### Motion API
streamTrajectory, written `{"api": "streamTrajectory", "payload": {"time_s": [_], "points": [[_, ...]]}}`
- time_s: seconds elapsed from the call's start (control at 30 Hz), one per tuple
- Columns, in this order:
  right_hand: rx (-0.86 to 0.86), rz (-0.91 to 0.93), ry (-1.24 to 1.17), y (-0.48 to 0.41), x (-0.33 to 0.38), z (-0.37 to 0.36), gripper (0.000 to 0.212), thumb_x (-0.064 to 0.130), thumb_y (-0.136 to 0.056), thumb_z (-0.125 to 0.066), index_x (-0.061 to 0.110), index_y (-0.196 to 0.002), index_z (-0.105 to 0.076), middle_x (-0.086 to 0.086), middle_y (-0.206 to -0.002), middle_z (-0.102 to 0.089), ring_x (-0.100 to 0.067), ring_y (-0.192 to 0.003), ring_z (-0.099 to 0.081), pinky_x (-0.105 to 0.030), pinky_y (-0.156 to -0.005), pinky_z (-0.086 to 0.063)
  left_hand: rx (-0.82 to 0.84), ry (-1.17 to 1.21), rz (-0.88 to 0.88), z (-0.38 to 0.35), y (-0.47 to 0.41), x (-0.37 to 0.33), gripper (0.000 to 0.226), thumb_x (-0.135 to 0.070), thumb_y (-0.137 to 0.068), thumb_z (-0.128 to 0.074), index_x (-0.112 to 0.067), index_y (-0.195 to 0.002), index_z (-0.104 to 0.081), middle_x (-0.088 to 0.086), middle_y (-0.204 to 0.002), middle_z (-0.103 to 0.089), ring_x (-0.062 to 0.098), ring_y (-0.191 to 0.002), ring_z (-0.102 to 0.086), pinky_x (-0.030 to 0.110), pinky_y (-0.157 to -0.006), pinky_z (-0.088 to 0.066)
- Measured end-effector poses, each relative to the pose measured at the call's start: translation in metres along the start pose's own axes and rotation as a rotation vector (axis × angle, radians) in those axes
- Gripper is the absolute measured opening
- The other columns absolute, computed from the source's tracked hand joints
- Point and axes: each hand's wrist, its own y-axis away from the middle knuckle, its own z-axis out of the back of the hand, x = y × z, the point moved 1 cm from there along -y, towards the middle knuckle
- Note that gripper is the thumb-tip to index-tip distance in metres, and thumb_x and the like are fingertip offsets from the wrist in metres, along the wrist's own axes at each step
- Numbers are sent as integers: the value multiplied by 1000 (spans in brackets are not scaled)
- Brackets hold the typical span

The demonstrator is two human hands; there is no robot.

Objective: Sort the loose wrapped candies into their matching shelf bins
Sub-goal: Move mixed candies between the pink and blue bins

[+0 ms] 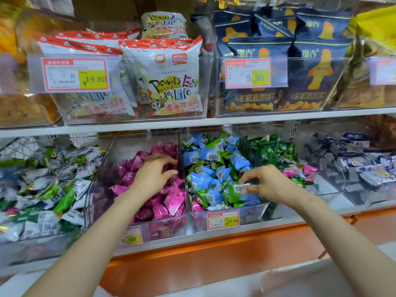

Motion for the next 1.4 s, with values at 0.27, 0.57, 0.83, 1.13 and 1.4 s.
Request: {"api": "streamTrajectory", "payload": {"time_s": [0.27, 0.57, 0.83, 1.13, 1.4], "points": [[-328, -17, 20, -2, 6, 4, 18, 19, -83, -70, 24, -100, -68, 11, -88, -58, -11, -75, -53, -27, -69, -44, -23, 117, -268, -1, 4, -35, 20, -26, -83, -68, -21, -103, -65, -1, -114, -61, 19, -110, -52, 39, -95, -40], [-120, 87, 154, -4, 44, -27, 39, 57, -71, -69, 29, -98, -67, 10, -87, -56, -8, -89, -47, -25, -68, -32, 63, -254, -218, -14, 1, -51, 29, -44, -78, -67, -24, -98, -57, -8, -109, -51, 15, -111, -37, 33, -91, -28], [-216, 166, 305, -21, 41, -45, 30, 42, -77, -71, 19, -96, -65, 3, -93, -61, -18, -93, -53, -28, -75, -30, -4, -310, -173, -22, -8, -51, 25, -42, -80, -65, -22, -93, -58, -8, -111, -54, 16, -113, -40, 32, -92, -28], [-364, 124, 372, -38, 24, -33, 30, 32, -50, -90, 18, -65, -69, -3, -71, -59, -28, -71, -61, -32, -64, -33, -71, -321, -136, -23, -26, -49, 28, -40, -81, -65, -15, -95, -64, -3, -113, -53, 20, -116, -40, 34, -101, -21], [-388, 113, 380, -49, 26, -37, 28, 37, -69, -78, 15, -84, -69, -4, -85, -61, -29, -87, -58, -32, -73, -28, -60, -292, -125, -23, -29, -47, 28, -37, -83, -64, -15, -100, -60, -1, -114, -52, 21, -116, -40, 33, -97, -25]]}}
